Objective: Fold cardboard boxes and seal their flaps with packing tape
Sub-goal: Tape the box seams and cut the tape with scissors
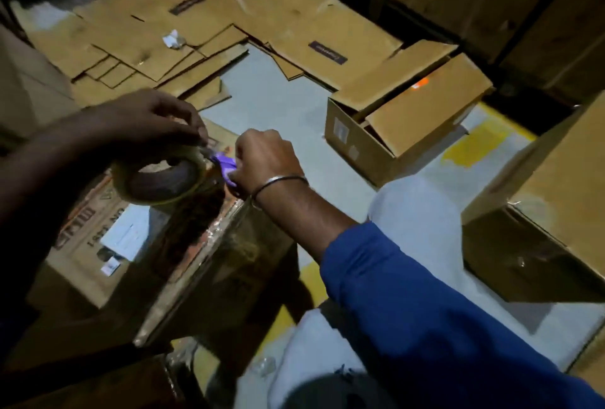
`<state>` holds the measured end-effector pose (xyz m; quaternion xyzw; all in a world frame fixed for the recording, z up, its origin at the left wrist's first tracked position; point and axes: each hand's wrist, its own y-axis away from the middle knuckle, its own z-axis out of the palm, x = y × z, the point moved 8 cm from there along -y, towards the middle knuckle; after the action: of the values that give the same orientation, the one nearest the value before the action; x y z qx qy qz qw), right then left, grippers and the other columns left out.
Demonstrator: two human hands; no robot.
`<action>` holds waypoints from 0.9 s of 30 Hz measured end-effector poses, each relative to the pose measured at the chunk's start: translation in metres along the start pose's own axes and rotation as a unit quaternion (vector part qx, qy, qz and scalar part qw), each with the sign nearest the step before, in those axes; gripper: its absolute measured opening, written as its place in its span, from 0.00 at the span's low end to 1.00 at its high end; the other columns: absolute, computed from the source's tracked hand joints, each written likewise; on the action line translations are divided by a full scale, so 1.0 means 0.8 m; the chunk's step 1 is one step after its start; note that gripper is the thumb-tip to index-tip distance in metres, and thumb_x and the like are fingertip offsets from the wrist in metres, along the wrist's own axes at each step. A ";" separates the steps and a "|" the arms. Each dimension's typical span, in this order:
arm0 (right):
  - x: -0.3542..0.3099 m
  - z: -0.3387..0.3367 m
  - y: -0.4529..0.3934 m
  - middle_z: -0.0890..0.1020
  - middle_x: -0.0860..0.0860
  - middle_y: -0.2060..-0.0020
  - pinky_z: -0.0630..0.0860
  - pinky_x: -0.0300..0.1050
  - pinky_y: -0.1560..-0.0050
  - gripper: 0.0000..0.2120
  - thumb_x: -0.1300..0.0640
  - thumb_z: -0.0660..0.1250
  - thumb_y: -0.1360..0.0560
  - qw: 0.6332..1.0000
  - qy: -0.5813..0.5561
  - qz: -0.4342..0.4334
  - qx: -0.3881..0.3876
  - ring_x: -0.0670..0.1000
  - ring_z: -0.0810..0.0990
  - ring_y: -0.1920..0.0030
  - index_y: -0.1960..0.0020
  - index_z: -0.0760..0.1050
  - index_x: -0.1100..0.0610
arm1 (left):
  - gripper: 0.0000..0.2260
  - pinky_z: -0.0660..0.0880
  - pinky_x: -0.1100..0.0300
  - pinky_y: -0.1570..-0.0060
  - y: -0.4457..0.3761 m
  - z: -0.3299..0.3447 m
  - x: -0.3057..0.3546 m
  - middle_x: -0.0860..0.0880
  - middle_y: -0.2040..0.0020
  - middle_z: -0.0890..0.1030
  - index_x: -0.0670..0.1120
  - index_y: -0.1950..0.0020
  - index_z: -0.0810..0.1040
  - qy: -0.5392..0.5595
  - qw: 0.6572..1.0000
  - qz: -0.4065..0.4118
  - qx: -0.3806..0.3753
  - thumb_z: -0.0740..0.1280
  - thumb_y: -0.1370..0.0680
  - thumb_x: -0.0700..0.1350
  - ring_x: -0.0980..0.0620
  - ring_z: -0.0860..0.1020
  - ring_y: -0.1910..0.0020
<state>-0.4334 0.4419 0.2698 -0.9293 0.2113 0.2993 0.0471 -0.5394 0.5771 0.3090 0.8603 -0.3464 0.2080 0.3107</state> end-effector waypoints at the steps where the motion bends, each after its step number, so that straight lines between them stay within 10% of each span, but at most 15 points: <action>1: 0.000 0.004 -0.002 0.81 0.59 0.50 0.71 0.47 0.56 0.10 0.53 0.74 0.26 1.000 0.001 0.000 -0.002 0.63 0.80 0.50 0.47 0.81 0.56 | 0.04 0.78 0.51 0.56 -0.004 0.006 0.003 0.46 0.49 0.85 0.51 0.54 0.86 -0.015 1.000 -0.012 -0.009 0.72 0.21 0.43 0.47 0.82 0.55; 14: -0.004 0.007 0.014 0.81 0.52 0.51 0.75 0.47 0.58 0.14 0.57 0.67 0.23 0.993 -0.043 -0.105 0.031 0.57 0.79 0.50 0.41 0.85 0.46 | 0.04 0.72 0.58 0.66 -0.043 0.040 0.015 0.48 0.66 0.82 0.45 0.53 0.86 -0.156 0.980 -0.089 -0.084 0.72 0.20 0.44 0.50 0.80 0.66; 27: -0.002 0.030 0.017 0.67 0.50 0.52 0.74 0.49 0.48 0.17 0.62 0.63 0.21 0.992 -0.009 -0.122 0.027 0.57 0.72 0.45 0.37 0.83 0.53 | 0.27 0.77 0.48 0.48 -0.038 0.033 -0.003 0.40 0.45 0.79 0.45 0.36 0.73 -0.276 0.948 -0.153 -0.033 0.76 0.27 0.59 0.41 0.78 0.46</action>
<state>-0.4530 0.4356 0.2521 -0.9437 0.1041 0.2941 0.1099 -0.5152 0.5779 0.2765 0.9159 -0.2896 -0.0990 0.2595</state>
